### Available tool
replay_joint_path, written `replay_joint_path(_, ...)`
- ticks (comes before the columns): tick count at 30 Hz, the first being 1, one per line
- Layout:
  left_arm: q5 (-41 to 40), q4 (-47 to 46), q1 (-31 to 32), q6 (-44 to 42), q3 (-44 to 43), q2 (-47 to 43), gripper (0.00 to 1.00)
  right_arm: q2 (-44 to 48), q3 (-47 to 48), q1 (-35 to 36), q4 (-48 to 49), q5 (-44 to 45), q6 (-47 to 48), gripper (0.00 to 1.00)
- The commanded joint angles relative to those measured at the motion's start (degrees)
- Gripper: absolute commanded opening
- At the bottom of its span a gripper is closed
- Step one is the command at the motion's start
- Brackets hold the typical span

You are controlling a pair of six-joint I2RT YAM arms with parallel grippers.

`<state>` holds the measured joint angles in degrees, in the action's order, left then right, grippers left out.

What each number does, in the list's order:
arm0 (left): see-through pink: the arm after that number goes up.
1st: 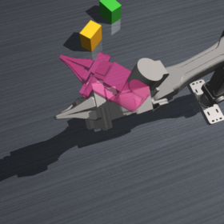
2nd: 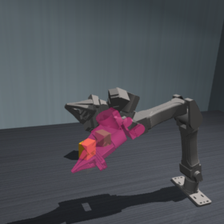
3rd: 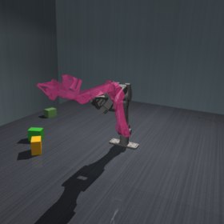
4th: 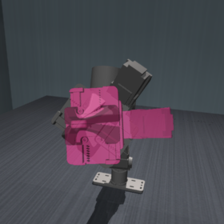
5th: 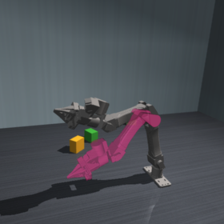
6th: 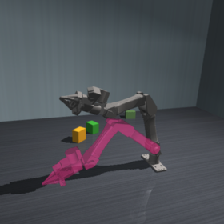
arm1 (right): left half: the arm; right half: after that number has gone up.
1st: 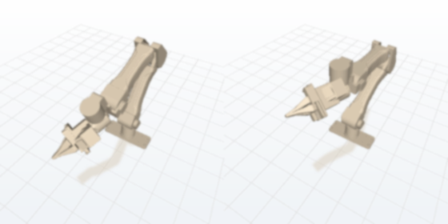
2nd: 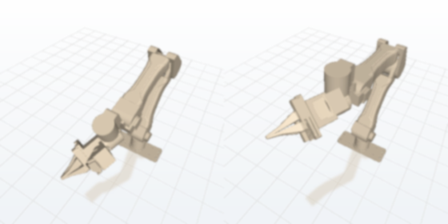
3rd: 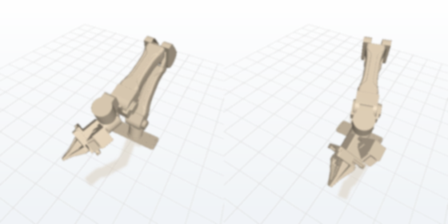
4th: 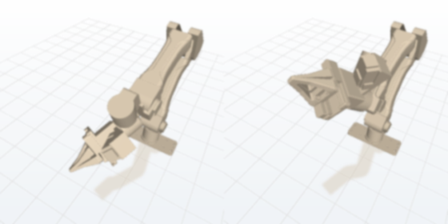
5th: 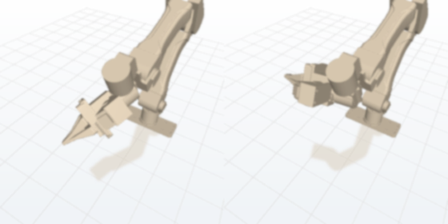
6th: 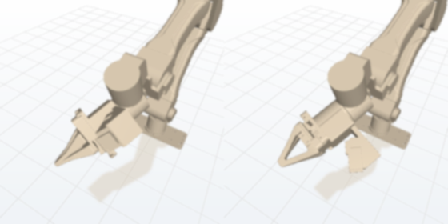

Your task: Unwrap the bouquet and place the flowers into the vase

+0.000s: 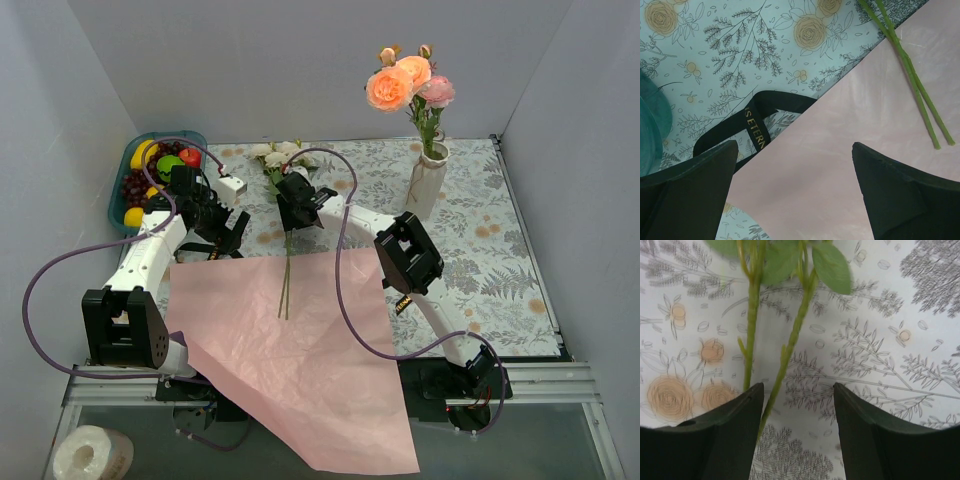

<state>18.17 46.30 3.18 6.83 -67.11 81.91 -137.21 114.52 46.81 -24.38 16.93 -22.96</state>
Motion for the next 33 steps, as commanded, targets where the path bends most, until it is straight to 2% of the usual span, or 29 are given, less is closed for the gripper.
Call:
replay_joint_path(1,-0.1,0.1,0.2,-0.3,0.2,-2.9,0.98,-0.9,1.1,0.1,0.1,3.9,-3.0,0.64)
replay_joint_path(6,-0.1,-0.1,0.2,-0.5,0.8,-3.0,0.98,-0.5,-0.3,0.0,0.8,5.6,-4.1,0.59)
replay_joint_path(9,0.0,0.0,0.2,-0.4,0.8,-2.9,0.98,-0.4,-0.7,0.1,0.9,5.9,-3.9,0.50)
replay_joint_path(12,0.1,-0.1,0.2,-0.5,1.0,-3.0,0.98,0.3,-1.7,0.0,0.4,7.2,-3.3,0.29)
replay_joint_path(16,0.4,-0.2,0.2,-0.6,1.3,-2.8,0.98,3.5,-6.6,-0.6,1.4,9.1,-2.5,0.12)
replay_joint_path(21,1.2,0.4,0.2,-0.8,0.8,-2.4,0.98,6.2,-13.2,-1.7,3.4,8.5,-2.1,0.01)
replay_joint_path(29,1.2,0.0,0.2,-0.7,1.5,-2.6,0.98,16.5,-16.0,-2.9,8.4,7.2,3.1,0.01)
replay_joint_path(33,1.8,0.3,0.2,0.4,0.2,-2.6,0.98,23.4,-14.4,-2.9,10.7,1.1,8.7,0.01)
